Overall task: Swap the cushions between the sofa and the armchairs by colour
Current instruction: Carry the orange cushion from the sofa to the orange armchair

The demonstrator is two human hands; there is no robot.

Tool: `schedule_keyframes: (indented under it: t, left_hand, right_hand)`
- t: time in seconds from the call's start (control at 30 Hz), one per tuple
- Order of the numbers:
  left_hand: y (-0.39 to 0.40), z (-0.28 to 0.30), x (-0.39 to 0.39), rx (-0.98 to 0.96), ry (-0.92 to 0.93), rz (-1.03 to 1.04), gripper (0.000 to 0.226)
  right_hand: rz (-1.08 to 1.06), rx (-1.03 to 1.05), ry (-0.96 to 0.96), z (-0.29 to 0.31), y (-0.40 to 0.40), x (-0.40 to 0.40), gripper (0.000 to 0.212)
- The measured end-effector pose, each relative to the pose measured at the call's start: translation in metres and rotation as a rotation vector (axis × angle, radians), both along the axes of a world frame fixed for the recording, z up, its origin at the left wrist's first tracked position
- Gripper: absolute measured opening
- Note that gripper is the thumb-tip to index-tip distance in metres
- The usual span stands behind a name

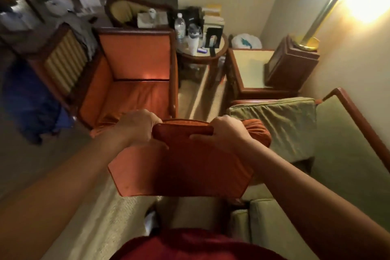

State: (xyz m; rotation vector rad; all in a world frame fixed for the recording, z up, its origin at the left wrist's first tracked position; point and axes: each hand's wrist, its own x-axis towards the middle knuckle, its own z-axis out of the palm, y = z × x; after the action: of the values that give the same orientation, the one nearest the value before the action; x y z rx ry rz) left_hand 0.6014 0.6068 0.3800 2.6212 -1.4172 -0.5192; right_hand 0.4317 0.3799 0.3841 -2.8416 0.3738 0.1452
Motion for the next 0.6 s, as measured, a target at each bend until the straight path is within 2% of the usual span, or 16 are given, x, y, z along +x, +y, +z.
schedule_keyframes:
  t: [0.13,0.27,0.37,0.47,0.6]
  left_hand:
    - [0.066,0.009,0.073,-0.016,-0.032,0.089,0.048]
    - [0.096,0.025,0.140,-0.010,-0.119,0.118,0.060]
    - [0.105,0.032,0.193,-0.021,-0.145,0.132,0.061]
    - [0.100,0.035,0.247,-0.004,-0.129,0.166,0.059]
    - [0.078,0.033,0.315,0.023,-0.107,0.173,0.050]
  right_hand:
    - [0.125,0.037,-0.006,0.000,0.046,0.101,0.080]
    - [0.147,0.042,0.024,0.008,0.072,0.186,0.073]
    - [0.207,0.016,0.031,0.007,0.073,0.245,0.095]
    - [0.261,0.041,0.046,0.011,0.064,0.297,0.077]
    - [0.288,0.028,0.053,0.007,0.043,0.373,0.066]
